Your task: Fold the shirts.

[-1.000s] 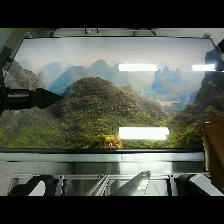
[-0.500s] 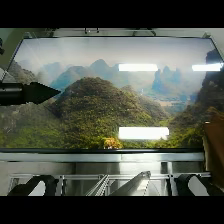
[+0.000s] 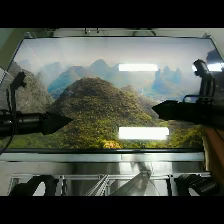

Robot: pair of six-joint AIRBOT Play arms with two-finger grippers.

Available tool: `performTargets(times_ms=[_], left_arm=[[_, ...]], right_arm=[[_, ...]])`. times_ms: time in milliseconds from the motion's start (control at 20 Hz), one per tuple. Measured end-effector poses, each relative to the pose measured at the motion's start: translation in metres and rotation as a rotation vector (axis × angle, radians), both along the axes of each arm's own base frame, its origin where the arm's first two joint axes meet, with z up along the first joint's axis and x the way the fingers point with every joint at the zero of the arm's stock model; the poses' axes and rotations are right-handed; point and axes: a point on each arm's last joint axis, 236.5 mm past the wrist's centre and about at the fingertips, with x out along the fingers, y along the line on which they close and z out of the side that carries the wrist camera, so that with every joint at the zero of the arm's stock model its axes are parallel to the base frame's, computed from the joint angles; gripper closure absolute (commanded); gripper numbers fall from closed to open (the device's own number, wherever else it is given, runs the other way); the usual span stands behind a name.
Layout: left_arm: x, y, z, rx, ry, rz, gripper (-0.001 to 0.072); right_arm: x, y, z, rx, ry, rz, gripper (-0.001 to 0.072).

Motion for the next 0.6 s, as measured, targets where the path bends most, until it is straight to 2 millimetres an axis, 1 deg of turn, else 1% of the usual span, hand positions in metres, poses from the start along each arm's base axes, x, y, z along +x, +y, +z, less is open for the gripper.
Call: performTargets(times_ms=[100,200,350,600], left_arm=[[-0.009,-0.001,-0.007,-0.001,-0.007,0.012,0.0691],[-0.015,0.001,-0.011,-0.001,-0.018,0.028,0.0692],[-0.019,0.007,-0.013,0.001,-0.044,0.064,0.0692],[-0.019,0.017,-0.011,0.005,-0.072,0.119,0.0692]], right_arm=[[-0.005,0.009,-0.008,0.004,0.008,0.024,0.0692],[-0.01,0.014,-0.012,0.007,0.019,0.039,0.0691],[-0.021,0.017,-0.02,-0.001,0.06,0.065,0.0692],[-0.027,0.018,-0.025,-0.008,0.087,0.078,0.0692]])
